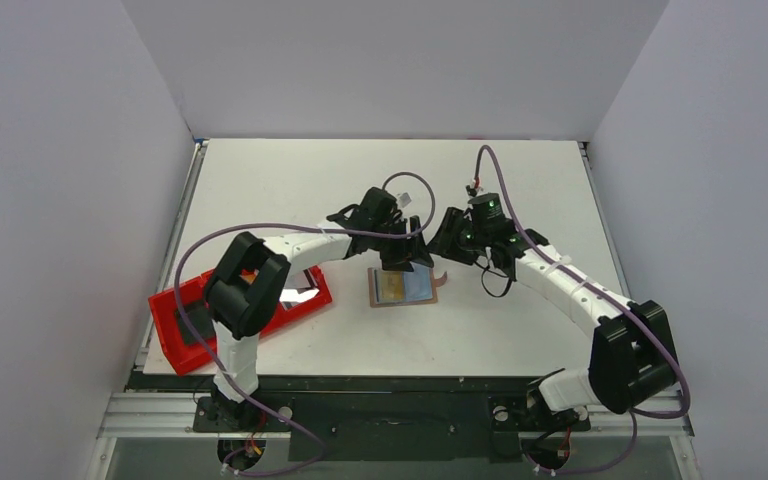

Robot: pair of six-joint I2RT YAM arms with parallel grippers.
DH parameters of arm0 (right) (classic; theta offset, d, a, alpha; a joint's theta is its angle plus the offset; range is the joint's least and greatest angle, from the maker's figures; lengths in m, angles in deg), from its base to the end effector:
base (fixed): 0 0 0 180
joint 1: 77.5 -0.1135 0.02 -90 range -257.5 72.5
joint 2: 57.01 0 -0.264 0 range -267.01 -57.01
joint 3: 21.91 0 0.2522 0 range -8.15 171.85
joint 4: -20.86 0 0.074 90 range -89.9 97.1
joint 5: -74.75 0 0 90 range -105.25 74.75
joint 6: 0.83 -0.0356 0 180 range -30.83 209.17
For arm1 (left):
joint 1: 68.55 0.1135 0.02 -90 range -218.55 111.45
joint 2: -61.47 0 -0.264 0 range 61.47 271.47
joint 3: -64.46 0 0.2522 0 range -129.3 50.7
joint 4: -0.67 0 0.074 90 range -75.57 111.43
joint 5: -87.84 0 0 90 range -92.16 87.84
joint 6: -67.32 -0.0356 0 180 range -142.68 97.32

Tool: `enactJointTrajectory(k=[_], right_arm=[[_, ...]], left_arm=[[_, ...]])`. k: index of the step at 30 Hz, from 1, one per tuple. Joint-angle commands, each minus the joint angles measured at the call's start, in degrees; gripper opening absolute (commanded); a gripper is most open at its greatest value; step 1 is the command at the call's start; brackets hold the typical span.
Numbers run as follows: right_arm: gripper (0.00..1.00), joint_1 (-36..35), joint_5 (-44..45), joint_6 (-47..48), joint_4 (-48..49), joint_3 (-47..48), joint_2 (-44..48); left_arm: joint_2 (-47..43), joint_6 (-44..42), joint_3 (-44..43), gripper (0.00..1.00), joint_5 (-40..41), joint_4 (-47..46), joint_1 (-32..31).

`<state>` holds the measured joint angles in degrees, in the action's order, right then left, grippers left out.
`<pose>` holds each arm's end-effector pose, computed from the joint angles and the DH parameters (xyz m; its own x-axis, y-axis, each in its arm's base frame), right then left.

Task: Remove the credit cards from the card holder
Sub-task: Remove the credit card from the card holder.

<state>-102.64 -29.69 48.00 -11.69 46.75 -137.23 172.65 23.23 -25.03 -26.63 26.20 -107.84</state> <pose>0.2679 0.1355 0.2476 -0.8518 0.3044 -0.4262 -0.0169 0.7973 0.6033 0.3173 -0.2786 0.1884 -0.9656 -0.0546 -0.2542 0.1445 0.7000 -0.6994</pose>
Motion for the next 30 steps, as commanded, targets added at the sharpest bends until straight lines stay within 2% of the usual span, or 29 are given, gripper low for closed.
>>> enactJointTrajectory(k=[1, 11, 25, 30], right_arm=[[0.42, 0.9, 1.9, 0.2, 0.2, -1.5, 3.2], [0.42, 2.5, 2.8, 0.2, -0.6, -4.4, 6.4], [0.42, 2.2, 0.5, 0.3, 0.0, -3.7, 5.5], [0.42, 0.4, -0.6, -0.3, 1.2, -3.0, 4.1]], left_arm=[[4.0, 0.4, -3.6, 0.60, -1.6, -2.4, -0.9], [9.1, 2.8, -5.3, 0.61, -3.2, -5.0, -2.0], [-2.7, -0.7, -1.6, 0.62, 0.3, -0.1, 1.4], [-7.0, -2.4, 0.6, 0.60, 4.0, 3.7, 3.6]])
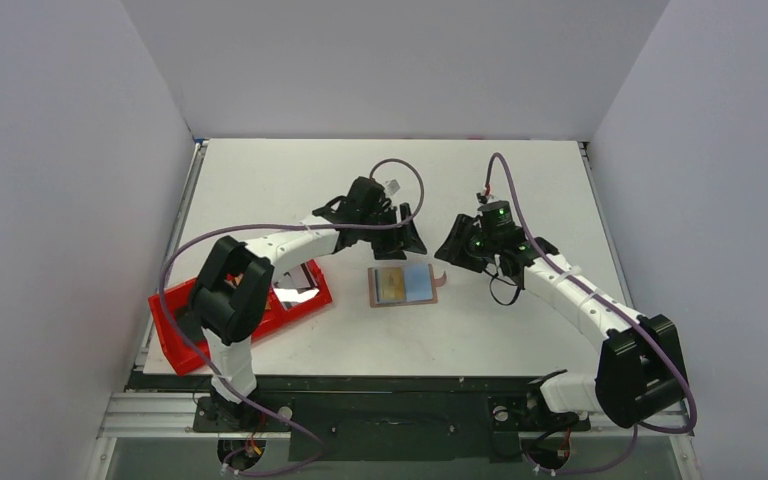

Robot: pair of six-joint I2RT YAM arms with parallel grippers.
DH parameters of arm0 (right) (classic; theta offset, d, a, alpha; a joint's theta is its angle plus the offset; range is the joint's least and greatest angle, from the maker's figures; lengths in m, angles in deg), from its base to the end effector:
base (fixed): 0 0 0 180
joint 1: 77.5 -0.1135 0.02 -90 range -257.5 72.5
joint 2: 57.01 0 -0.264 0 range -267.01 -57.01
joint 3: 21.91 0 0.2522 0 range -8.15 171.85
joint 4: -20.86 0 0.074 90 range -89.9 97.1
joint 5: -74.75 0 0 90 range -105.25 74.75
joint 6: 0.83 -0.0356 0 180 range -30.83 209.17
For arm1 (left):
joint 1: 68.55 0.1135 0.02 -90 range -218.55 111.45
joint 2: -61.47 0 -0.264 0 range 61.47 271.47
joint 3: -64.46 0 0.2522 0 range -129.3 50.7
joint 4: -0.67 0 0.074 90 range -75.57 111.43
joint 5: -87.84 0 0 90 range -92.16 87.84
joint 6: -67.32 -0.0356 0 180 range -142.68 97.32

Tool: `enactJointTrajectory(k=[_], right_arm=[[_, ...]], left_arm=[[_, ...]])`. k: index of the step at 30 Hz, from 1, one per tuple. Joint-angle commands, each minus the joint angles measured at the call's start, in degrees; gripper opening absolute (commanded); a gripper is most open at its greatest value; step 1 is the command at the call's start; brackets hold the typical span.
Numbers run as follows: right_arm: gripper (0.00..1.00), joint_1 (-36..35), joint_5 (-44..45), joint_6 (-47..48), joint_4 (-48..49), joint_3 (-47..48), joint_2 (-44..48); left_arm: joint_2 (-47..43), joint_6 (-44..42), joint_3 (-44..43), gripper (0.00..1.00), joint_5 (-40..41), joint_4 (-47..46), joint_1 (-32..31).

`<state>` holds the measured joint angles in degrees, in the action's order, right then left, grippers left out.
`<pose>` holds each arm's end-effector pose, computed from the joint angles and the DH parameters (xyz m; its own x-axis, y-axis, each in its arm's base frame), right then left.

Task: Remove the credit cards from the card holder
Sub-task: Remove the credit card from the card holder.

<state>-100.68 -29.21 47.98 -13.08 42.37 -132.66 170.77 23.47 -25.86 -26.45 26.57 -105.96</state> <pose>0.2523 0.1174 0.2424 -0.8461 0.3330 -0.4163 0.0256 0.8054 0.5922 0.3256 -0.2675 0.2055 -0.9546 -0.0974 -0.2816 0.1398 0.6880 -0.7121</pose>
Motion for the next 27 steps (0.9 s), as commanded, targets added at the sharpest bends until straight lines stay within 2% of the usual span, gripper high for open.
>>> enactJointTrajectory(k=[1, 7, 9, 10, 15, 21, 27], right_arm=[[0.42, -1.9, -1.2, -0.3, 2.9, 1.9, -1.3], [0.40, -4.5, -5.5, -3.6, 8.6, 2.7, -7.2], [0.37, -5.5, -6.6, -4.5, 10.3, 3.3, -9.8], [0.37, -6.0, -6.9, -4.8, 11.0, 3.5, -11.4], [0.36, -7.0, -8.8, -6.4, 14.7, 4.2, -16.7], [0.35, -7.1, -9.8, -6.8, 16.2, 4.9, -21.3], [0.32, -7.1, -10.1, -6.7, 16.7, 5.1, -24.0]], left_arm=[[-6.5, -3.2, 2.3, 0.57, 4.7, 4.6, 2.4], [-10.9, -6.3, 6.6, 0.45, 11.8, 9.5, 4.3], [-11.4, -6.6, 8.4, 0.36, 11.7, 9.2, 4.6], [-11.4, -6.6, 8.9, 0.27, 11.6, 9.0, 4.6], [-9.6, -6.3, 10.0, 0.07, 10.4, 7.1, 4.5], [-6.9, -6.4, 10.0, 0.00, 10.3, 6.7, 4.1], [-4.8, -6.5, 10.2, 0.00, 10.6, 6.3, 3.2]])
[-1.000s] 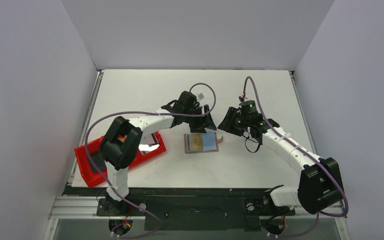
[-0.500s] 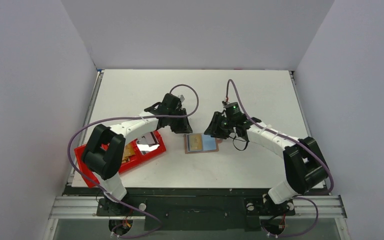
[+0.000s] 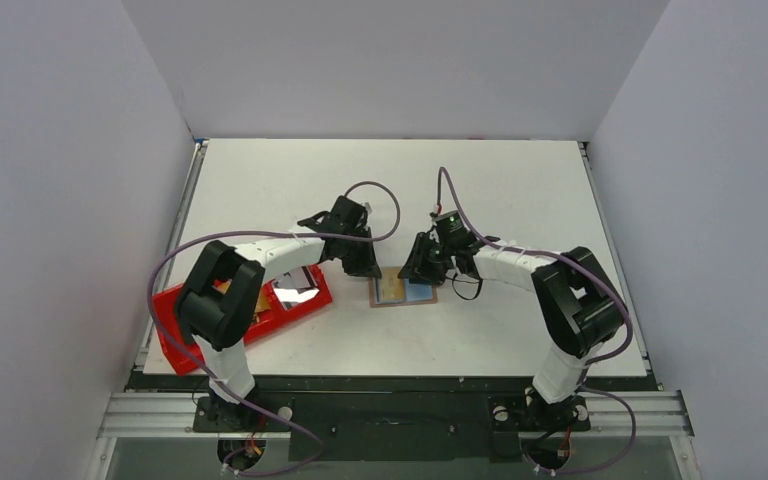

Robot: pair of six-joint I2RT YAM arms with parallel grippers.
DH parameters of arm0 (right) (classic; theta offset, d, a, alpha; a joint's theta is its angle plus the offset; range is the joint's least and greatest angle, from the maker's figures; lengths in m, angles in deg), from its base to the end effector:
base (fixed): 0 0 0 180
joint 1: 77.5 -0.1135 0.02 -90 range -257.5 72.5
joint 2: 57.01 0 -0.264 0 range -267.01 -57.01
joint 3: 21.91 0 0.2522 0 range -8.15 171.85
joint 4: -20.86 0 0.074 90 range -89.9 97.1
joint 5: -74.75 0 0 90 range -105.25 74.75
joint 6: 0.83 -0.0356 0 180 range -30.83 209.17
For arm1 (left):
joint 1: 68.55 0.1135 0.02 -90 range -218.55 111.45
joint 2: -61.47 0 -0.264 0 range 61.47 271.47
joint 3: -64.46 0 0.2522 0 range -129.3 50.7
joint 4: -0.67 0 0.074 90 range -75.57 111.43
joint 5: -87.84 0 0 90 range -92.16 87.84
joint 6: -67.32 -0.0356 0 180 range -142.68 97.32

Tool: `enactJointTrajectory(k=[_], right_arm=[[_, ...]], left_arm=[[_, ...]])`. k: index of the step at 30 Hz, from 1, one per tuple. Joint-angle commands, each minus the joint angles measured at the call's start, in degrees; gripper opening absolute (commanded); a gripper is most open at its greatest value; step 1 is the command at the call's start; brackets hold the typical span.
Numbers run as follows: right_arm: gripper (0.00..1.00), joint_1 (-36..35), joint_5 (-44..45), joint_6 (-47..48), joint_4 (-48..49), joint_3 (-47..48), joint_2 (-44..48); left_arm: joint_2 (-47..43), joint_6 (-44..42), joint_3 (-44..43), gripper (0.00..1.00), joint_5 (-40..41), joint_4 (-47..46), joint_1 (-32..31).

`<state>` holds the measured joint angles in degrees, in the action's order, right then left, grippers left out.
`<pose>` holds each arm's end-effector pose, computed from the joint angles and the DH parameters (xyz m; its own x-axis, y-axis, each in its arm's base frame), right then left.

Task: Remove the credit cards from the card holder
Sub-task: Remove the credit card from the card holder.

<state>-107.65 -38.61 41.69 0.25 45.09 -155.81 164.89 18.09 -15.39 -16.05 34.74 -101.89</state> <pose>0.2867 0.1829 0.1570 -0.9571 0.2266 -0.1807 0.0520 0.7477 0.6619 0.3049 -0.2108 0.1777 -0.9529 -0.1319 -0.2729 0.0245 0.8639 -0.5031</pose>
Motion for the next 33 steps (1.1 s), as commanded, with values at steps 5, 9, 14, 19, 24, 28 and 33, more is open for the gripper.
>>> enactJointTrajectory(k=[5, 9, 14, 19, 24, 28, 33], right_arm=[[0.29, -0.2, -0.9, -0.5, 4.2, 1.9, -2.2], [0.28, -0.1, -1.2, -0.6, 4.9, 1.5, -3.1], [0.27, 0.0, -2.3, -1.2, 6.3, 0.7, -4.0], [0.21, 0.5, -3.3, -2.0, 8.9, -0.5, -4.3], [0.18, 1.5, -5.2, -3.8, 12.5, -2.4, -4.8], [0.18, 2.2, -5.4, -4.2, 13.6, -4.0, -4.9], [0.18, 3.0, -4.3, -3.1, 12.7, -5.0, -4.0]], left_arm=[[2.7, -0.8, -0.3, 0.00, 0.6, -2.1, -1.5], [3.6, -0.5, -0.3, 0.00, 1.7, -1.6, -1.9], [4.7, 0.3, 0.1, 0.00, 1.8, -2.0, -2.5], [5.5, 1.1, 0.0, 0.00, 1.6, -2.4, -2.9], [6.0, 1.2, 0.1, 0.00, 1.6, -2.5, -3.0], [5.2, 1.3, 0.1, 0.00, 1.8, -2.3, -3.0], [1.5, -0.1, -1.2, 0.00, 4.2, 1.1, -2.8]])
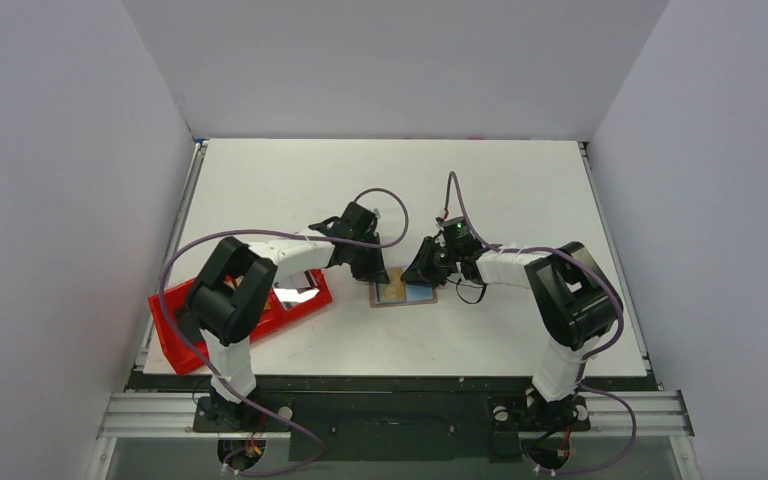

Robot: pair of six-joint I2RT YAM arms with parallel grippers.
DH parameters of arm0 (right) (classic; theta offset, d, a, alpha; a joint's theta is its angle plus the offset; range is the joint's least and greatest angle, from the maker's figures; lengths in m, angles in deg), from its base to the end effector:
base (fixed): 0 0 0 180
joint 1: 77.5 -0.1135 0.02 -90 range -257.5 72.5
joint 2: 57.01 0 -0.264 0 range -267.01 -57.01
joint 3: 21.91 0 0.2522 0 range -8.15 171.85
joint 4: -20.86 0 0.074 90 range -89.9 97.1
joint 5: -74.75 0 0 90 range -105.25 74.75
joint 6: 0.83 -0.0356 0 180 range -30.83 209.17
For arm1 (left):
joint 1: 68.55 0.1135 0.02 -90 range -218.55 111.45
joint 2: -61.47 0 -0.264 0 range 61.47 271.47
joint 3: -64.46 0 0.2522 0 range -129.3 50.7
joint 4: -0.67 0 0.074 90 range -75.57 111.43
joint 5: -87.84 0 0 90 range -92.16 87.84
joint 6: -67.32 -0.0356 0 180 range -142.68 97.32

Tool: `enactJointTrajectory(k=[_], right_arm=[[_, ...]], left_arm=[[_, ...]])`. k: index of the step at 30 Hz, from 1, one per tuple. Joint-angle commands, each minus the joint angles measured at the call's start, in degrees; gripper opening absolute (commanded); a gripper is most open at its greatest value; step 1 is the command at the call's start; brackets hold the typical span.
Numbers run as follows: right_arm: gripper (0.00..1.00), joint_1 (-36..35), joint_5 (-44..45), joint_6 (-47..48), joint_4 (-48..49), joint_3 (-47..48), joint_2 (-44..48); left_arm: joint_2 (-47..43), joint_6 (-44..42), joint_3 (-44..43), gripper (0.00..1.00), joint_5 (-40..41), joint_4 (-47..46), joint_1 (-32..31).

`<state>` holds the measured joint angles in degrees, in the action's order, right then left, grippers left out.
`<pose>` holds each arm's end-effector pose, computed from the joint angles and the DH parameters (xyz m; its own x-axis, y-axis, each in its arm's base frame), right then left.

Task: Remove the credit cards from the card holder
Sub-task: Remove the credit card from the card holder.

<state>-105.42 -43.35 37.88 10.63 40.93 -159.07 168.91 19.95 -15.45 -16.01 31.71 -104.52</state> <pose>0.2918 0.1736 0.1321 -0.9533 0.2738 -0.1273 0.0964 0.6754 0.7311 0.3020 -0.2297 0.1562 -0.9627 -0.1138 -0.2453 0.0262 0.8636 -0.5034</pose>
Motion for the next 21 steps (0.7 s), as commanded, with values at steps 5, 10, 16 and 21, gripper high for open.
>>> enactJointTrajectory(k=[5, 10, 16, 21], right_arm=[[0.19, 1.0, 0.6, 1.1, 1.9, -1.4, -0.1], [0.19, 1.0, 0.3, 1.1, 2.2, -1.3, -0.3], [0.19, 1.1, -0.4, 0.5, 3.5, -1.8, -0.9], [0.19, 0.9, -0.9, 0.2, 4.2, -2.1, -1.3]], left_arm=[[-4.6, -3.4, -1.8, 0.00, 7.0, 6.9, 0.0], [-5.2, -3.8, -1.1, 0.00, 7.8, 7.7, 0.1], [-3.7, -4.1, -1.1, 0.00, 6.3, 5.8, -0.2], [-2.0, -4.3, -2.2, 0.00, 6.5, 5.2, -1.0]])
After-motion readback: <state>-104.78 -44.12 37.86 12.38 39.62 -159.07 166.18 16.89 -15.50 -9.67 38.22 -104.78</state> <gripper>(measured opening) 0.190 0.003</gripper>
